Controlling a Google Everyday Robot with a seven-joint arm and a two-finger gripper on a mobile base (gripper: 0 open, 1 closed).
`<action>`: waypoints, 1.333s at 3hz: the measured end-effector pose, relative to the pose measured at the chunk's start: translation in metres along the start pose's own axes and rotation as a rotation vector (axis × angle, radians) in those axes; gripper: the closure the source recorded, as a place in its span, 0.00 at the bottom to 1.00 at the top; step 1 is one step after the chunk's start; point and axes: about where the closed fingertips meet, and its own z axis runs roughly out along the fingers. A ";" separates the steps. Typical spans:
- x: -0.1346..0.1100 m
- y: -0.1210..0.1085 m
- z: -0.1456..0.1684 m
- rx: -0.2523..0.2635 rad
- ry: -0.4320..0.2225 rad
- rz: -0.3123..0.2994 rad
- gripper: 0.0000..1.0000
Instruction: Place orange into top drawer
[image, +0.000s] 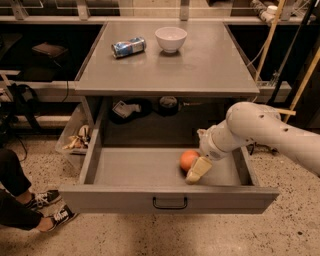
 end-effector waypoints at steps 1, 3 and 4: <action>0.000 0.000 0.000 0.000 0.000 0.000 0.00; -0.071 0.025 -0.145 0.093 0.040 0.000 0.00; -0.122 0.037 -0.283 0.265 -0.025 0.072 0.00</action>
Offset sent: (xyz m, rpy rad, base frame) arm -0.0445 0.0119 0.1793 -0.1571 -0.1006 0.0383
